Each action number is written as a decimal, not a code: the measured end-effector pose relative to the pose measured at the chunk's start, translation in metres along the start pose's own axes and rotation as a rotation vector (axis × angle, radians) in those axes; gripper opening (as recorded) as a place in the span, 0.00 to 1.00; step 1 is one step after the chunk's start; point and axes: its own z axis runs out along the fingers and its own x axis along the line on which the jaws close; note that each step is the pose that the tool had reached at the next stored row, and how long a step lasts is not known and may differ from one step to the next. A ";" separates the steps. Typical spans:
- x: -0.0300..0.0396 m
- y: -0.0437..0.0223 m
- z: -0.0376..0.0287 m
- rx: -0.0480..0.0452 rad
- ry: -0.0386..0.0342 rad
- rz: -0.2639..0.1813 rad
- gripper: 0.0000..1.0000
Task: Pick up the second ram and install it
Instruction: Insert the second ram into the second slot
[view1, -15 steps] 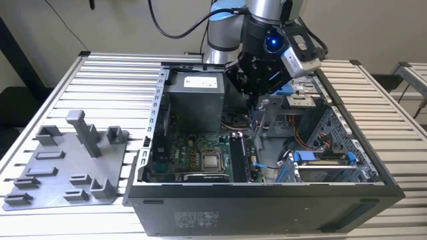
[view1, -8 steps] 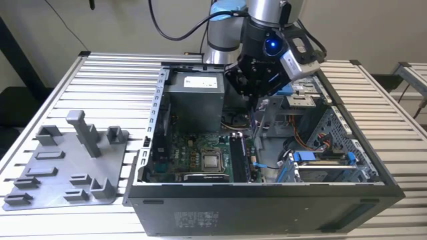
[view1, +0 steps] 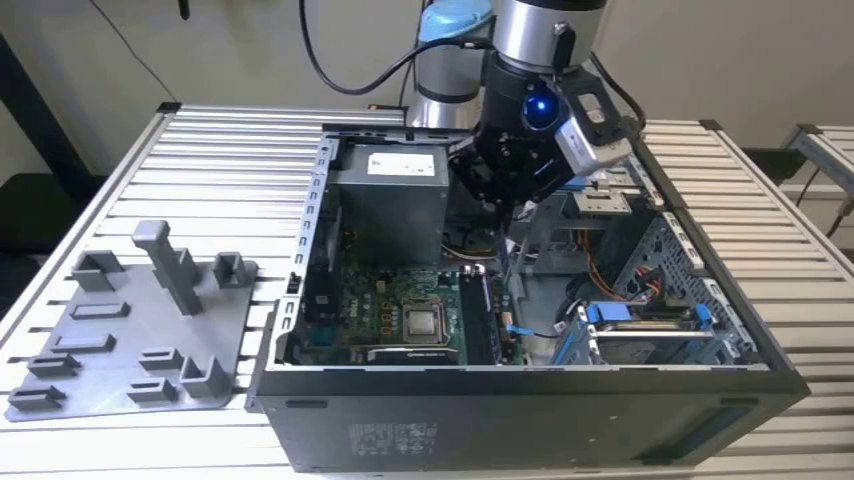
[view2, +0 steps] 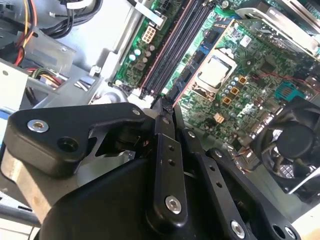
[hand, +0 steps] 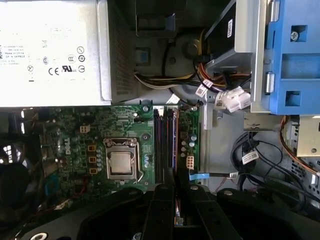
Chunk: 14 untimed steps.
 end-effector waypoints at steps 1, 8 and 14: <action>0.0000 0.0001 0.0018 0.0000 -0.0001 0.000 0.14; 0.0000 0.0007 0.0142 0.0094 -0.0009 0.000 0.14; 0.0000 0.0001 0.0180 0.0141 -0.0025 0.000 0.14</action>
